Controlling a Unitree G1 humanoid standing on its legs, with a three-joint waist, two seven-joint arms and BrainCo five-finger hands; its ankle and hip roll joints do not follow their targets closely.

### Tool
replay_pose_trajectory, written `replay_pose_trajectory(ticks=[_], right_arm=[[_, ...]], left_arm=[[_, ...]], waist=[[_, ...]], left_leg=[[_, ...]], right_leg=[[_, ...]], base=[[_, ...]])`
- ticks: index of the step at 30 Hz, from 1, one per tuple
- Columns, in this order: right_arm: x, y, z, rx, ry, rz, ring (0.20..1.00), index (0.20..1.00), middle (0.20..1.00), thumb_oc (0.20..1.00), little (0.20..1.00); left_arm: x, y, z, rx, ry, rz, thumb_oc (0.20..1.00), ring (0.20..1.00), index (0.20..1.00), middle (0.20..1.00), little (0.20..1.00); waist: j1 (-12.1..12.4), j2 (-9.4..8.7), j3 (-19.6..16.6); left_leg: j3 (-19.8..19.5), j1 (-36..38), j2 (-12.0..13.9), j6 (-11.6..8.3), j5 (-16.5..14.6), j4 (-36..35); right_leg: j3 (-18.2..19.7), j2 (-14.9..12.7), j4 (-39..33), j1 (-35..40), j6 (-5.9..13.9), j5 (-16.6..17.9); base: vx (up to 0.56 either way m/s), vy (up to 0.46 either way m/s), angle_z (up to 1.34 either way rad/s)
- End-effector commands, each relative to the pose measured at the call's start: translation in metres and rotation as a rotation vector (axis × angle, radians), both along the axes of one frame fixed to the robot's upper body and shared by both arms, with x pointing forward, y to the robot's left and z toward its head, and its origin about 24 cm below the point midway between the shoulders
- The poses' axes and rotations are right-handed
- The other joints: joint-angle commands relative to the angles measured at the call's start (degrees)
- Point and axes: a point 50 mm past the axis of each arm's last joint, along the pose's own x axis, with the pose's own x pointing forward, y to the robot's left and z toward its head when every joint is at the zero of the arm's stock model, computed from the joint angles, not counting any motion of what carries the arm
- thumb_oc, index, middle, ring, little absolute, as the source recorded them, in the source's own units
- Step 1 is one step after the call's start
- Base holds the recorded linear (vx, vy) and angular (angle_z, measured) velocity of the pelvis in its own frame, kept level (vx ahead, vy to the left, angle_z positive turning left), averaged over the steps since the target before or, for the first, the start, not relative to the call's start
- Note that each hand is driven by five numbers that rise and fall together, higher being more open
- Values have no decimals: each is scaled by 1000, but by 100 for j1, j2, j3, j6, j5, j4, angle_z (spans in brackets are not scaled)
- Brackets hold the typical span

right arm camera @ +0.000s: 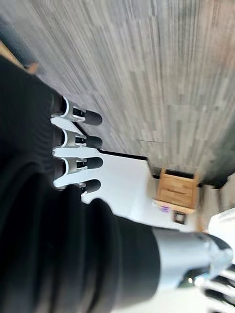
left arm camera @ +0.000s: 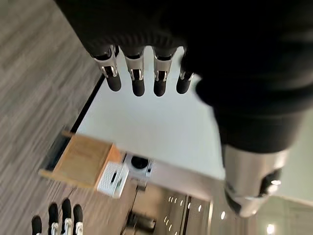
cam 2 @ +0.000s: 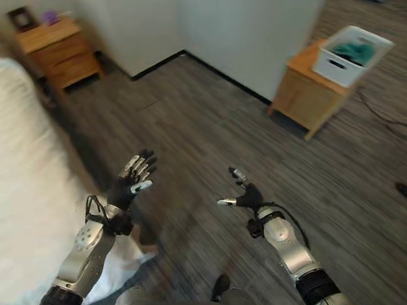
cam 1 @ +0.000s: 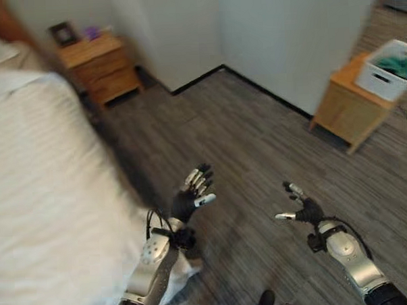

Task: Making the bed.

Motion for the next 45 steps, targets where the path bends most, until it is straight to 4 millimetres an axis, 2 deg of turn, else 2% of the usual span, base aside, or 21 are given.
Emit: replay_pose_trajectory(ticks=[1, 5, 7, 10, 14, 16, 17, 20, 23, 25, 26, 27, 30, 31, 34, 37, 39, 41, 42, 44, 45], right_arm=[[15, 2, 34, -21, -162, 53, 1000, 1000, 1000, 1000, 1000], [16, 3, 40, -25, -189, 57, 1000, 1000, 1000, 1000, 1000], [20, 6, 41, -34, -201, 57, 1000, 1000, 1000, 1000, 1000], [20, 7, 39, -47, -195, 60, 1000, 1000, 1000, 1000, 1000], [17, 16, 38, -41, -196, 91, 1000, 1000, 1000, 1000, 1000], [17, 19, 39, -45, -205, 101, 1000, 1000, 1000, 1000, 1000], [20, 27, 47, -85, -253, 141, 1000, 1000, 1000, 1000, 1000], [20, 26, 56, -92, -294, 134, 1000, 1000, 1000, 1000, 1000], [20, 25, 61, -94, -323, 125, 1000, 1000, 1000, 1000, 1000], [18, 21, 64, -103, -338, 117, 1000, 1000, 1000, 1000, 1000], [16, 16, 61, -123, -336, 103, 1000, 1000, 1000, 1000, 1000], [14, 13, 58, -134, -323, 91, 1000, 1000, 1000, 1000, 1000], [12, 10, 54, -146, -306, 81, 1000, 1000, 1000, 1000, 1000], [9, 5, 45, -192, -268, 78, 1000, 1000, 1000, 1000, 1000], [7, 4, 42, -229, -250, 87, 1000, 1000, 1000, 1000, 1000], [-2, -6, 34, -265, -211, 68, 1000, 1000, 1000, 1000, 1000], [-6, -8, 31, -262, -192, 64, 1000, 1000, 1000, 1000, 1000], [-11, -17, 26, -255, -164, 26, 1000, 1000, 1000, 1000, 1000], [-12, -20, 26, -232, -163, 2, 1000, 1000, 1000, 1000, 1000], [-9, -23, 29, -207, -178, -28, 1000, 1000, 1000, 1000, 1000], [-8, -25, 30, -206, -181, -47, 1000, 1000, 1000, 1000, 1000]], left_arm=[[7, -13, 23, -15, -129, -14, 1000, 1000, 1000, 1000, 1000], [9, -20, 23, -51, -114, -13, 1000, 1000, 1000, 1000, 1000], [10, -19, 23, -84, -106, 8, 1000, 1000, 1000, 1000, 1000], [6, -18, 16, -91, -75, 10, 1000, 1000, 1000, 1000, 1000], [-3, -1, 6, -21, -42, 46, 1000, 1000, 1000, 1000, 1000], [-4, 3, 6, 9, -41, 49, 1000, 1000, 1000, 1000, 1000], [-7, 12, 7, 43, -47, 72, 1000, 1000, 1000, 1000, 1000], [-4, 11, 11, 76, -74, 69, 1000, 1000, 1000, 1000, 1000], [-1, 8, 15, 76, -93, 65, 1000, 1000, 1000, 1000, 1000], [0, 5, 16, 69, -100, 49, 1000, 1000, 1000, 1000, 1000], [1, 0, 15, 69, -99, 33, 1000, 1000, 1000, 1000, 1000], [1, -1, 13, 68, -92, 28, 1000, 1000, 1000, 1000, 1000], [1, -2, 11, 70, -88, 26, 1000, 1000, 1000, 1000, 1000], [2, 0, 10, 68, -81, 29, 1000, 1000, 1000, 1000, 1000], [3, 2, 9, 65, -74, 47, 1000, 1000, 1000, 1000, 1000], [4, -4, 7, 51, -65, 23, 1000, 1000, 1000, 1000, 1000], [3, -4, 5, 52, -55, 23, 1000, 1000, 1000, 1000, 1000], [-1, -5, 1, 40, -38, 18, 1000, 1000, 1000, 1000, 1000], [-1, -3, 1, 34, -32, 26, 1000, 1000, 1000, 1000, 1000], [2, -5, 8, -2, -43, 17, 1000, 1000, 1000, 1000, 1000], [3, -3, 9, -9, -44, 33, 1000, 1000, 1000, 1000, 1000]], waist=[[54, 153, 187], [102, 164, 266], [327, 258, 333], [415, 270, 276], [506, -5, 58], [574, -109, 31], [523, -156, 136], [278, 111, 218], [151, 162, 268], [-20, 149, 287], [-121, 107, 265], [-223, 102, 238], [-301, 97, 211], [-388, 63, 200], [-489, 56, 204], [-772, -72, 238], [-860, -92, 232], [-996, -38, 174], [-1041, 4, 218], [-1080, -39, 461], [-1107, -114, 583]], left_leg=[[602, -320, -36, 309, 492, -537], [697, -842, -348, 363, 758, -801], [406, -1123, -591, 342, 1018, -1235], [572, -1062, -563, 389, 1107, -1503], [656, -732, -718, 702, 1094, -1780], [688, -624, -765, 793, 1034, -1825], [651, -126, -921, 1040, 704, -1981], [358, 162, -864, 1112, 524, -2063], [118, 231, -958, 1092, 450, -2063], [-155, 299, -1073, 1045, 350, -2063], [-384, 393, -1188, 1004, 220, -2063], [-592, 498, -1233, 952, 89, -2063], [-770, 575, -1264, 915, -6, -2063], [-1127, 789, -1291, 863, -186, -2063], [-1409, 1017, -1250, 855, -337, -2063], [-2139, 1529, -1288, 933, -685, -2063], [-2245, 1661, -1299, 942, -721, -2063], [-2269, 1665, -1256, 781, -791, -1608], [-2051, 1398, -1216, 524, -487, -1064], [-1391, 175, -1097, 95, 149, 843], [-772, -233, -787, 81, 289, 1504]], right_leg=[[-286, -242, -366, 358, 816, -162], [-91, -71, -366, 486, 789, -251], [158, 134, -366, 667, 793, -456], [177, 172, -366, 892, 818, -622], [203, 128, -150, 1186, 852, -724], [177, 98, 257, 1134, 930, -763], [-54, -342, 2031, 404, 1585, -75], [-57, -571, 3354, -415, 1655, 465], [22, -631, 3165, -631, 1544, 360], [161, -538, 2540, -738, 1380, 105], [434, -452, 1642, -848, 1243, -74], [555, -424, 902, -774, 1238, 28], [716, -449, 445, -883, 1286, 260], [793, -568, -270, -1165, 1398, 770], [863, -501, -318, -1412, 1453, 908], [1787, -223, -266, -1521, 1482, 1116], [1881, -163, -226, -1426, 1415, 1165], [1914, -107, -262, -1221, 1364, 1103], [1873, -80, -264, -1045, 1265, 1088], [1602, -274, -279, -722, 1034, 903], [1448, -313, -269, -580, 934, 844]], base=[[226, 13, -13], [124, -6, -32], [225, 34, -31], [358, 74, -40], [330, 90, 5], [218, 117, -14], [268, 215, -21], [240, 170, 30], [183, 32, 101], [226, -84, 95], [320, -117, 130], [310, -112, 151], [316, -84, 126], [375, -105, 116], [422, -92, 138], [414, -117, 104], [348, -160, 153], [299, -176, 137], [60, -89, 124], [-28, -173, 92], [-84, -360, 115]])
